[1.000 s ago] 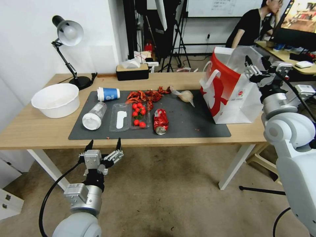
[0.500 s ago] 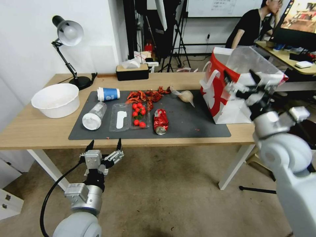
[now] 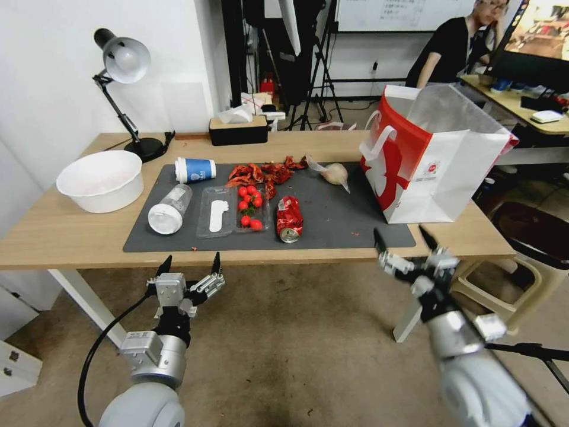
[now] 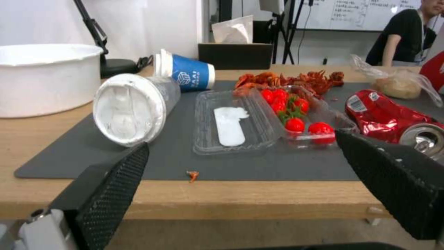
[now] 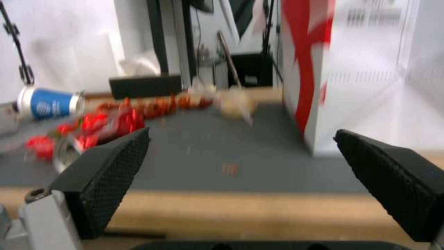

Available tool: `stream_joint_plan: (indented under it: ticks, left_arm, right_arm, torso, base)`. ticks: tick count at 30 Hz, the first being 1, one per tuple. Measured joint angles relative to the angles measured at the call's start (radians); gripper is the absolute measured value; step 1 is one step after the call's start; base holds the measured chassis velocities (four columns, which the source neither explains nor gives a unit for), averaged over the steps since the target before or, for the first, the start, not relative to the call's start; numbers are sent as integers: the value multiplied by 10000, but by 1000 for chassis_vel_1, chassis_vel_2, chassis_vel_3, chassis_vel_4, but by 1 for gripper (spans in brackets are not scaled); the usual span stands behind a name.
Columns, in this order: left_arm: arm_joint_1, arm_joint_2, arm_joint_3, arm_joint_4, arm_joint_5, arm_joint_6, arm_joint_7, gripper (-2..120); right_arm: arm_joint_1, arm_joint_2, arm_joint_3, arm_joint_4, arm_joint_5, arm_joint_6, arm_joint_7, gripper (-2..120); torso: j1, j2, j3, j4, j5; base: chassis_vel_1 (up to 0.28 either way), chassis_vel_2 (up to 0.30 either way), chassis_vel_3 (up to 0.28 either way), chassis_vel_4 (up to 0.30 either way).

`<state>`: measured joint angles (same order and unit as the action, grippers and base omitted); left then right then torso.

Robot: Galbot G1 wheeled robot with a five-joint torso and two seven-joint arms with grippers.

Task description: Pick up the trash from the table and place it into the takeout bag.

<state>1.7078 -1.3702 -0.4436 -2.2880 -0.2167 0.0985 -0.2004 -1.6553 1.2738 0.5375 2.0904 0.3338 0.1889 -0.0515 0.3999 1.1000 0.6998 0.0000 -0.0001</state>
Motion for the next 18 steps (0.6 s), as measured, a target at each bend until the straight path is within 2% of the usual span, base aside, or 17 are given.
stream_joint_plan:
  ticks: [4, 12, 18]
  left_arm:
    - [24, -6, -1, 44, -47, -45, 9, 100]
    - [-13, 43, -7, 93, -50, -72, 25, 100]
    - [-42, 58, -34, 91, -55, -73, 19, 100]
  right_arm:
    - [-227, 266, -37, -169, -16, 17, -228, 100]
    - [-242, 249, -81, -214, 92, -95, -262, 100]
    - [433, 159, -443, -53, 322, -768, 6, 100]
  torso:
    - [0, 0, 0, 0, 1]
    - [1, 0, 1, 0, 0]
    - [2, -1, 1, -1, 0]
  base:
    - [0, 0, 0, 0]
    - [0, 0, 0, 0]
    - [0, 0, 0, 0]
